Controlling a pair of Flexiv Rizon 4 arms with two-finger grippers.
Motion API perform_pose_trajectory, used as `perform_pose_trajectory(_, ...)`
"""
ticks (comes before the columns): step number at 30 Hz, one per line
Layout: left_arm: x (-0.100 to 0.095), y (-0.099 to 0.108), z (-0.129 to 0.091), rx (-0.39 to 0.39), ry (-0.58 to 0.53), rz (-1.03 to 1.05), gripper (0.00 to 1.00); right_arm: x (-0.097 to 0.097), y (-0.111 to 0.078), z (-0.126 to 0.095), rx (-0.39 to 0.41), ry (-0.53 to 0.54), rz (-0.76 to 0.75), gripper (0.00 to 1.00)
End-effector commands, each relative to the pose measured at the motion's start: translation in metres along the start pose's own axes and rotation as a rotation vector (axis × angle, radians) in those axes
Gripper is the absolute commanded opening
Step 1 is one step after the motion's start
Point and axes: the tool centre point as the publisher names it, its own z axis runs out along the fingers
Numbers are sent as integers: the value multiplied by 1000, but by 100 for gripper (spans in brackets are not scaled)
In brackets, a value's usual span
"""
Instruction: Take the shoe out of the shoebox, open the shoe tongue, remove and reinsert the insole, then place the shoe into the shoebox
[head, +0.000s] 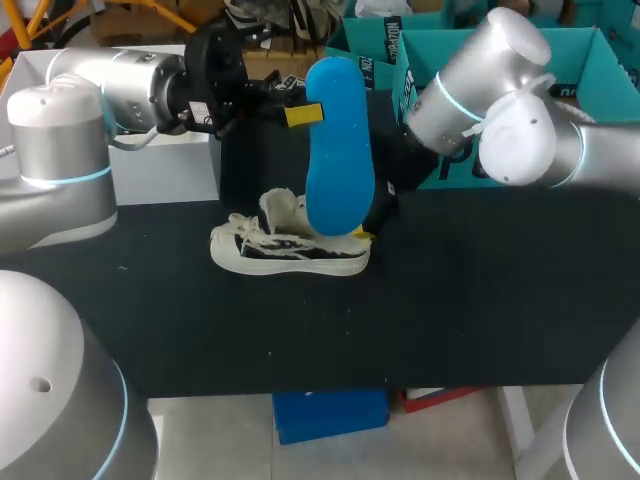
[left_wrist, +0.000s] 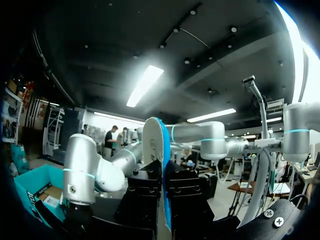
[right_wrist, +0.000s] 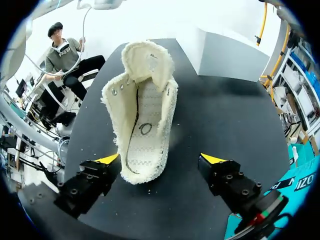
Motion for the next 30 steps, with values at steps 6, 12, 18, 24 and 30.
perform_pose_trajectory(6, 1, 1, 1, 0, -4, 2, 0, -14, 18, 2, 309, 36, -16, 100)
perform_pose_trajectory(12, 1, 1, 1, 0, -4, 2, 0, -18, 32, 5, 389, 50, -34, 100)
perform_pose_trajectory(18, 1, 1, 1, 0, -4, 2, 0, -19, 45, 15, 457, 53, -29, 100)
perform_pose_trajectory(24, 1, 1, 1, 0, -4, 2, 0, -19, 56, 31, 505, 61, -29, 100)
perform_pose_trajectory(30, 1, 1, 1, 0, -4, 2, 0, -21, 65, 45, 566, 64, -26, 100)
